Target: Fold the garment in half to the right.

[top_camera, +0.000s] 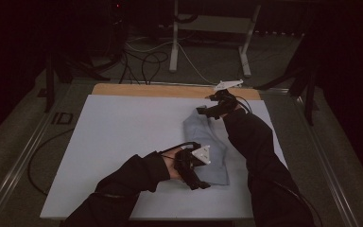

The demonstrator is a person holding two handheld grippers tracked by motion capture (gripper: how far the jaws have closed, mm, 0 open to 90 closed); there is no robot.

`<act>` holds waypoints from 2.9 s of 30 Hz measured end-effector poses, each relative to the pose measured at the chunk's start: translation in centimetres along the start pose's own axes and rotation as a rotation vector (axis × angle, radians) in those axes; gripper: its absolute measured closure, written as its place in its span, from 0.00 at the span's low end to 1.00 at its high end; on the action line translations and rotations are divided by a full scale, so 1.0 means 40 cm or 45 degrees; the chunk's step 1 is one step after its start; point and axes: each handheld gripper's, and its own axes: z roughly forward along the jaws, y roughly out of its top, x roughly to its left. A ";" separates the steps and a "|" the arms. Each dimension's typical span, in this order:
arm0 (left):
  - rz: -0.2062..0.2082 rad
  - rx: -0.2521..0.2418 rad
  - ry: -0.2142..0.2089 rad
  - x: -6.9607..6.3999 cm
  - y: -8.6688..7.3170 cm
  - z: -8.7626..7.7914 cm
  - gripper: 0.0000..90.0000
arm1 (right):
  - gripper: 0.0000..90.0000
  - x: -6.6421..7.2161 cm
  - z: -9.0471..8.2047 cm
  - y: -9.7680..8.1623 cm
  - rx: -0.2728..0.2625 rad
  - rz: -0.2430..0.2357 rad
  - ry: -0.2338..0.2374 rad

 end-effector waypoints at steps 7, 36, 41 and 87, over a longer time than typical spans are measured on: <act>-0.020 -0.057 0.000 -0.004 -0.039 -0.057 0.06 | 0.10 0.016 -0.020 -0.023 -0.008 -0.012 0.007; -0.241 -0.178 0.184 -0.050 -0.301 -0.202 0.00 | 0.10 0.029 -0.078 -0.095 -0.076 0.018 0.008; -0.290 -0.157 0.224 -0.072 -0.363 -0.217 0.00 | 0.10 0.020 -0.059 -0.104 -0.044 0.084 -0.009; -0.524 -0.313 0.439 -0.160 -0.549 -0.284 0.01 | 0.96 0.006 0.106 -0.122 0.219 0.106 -0.025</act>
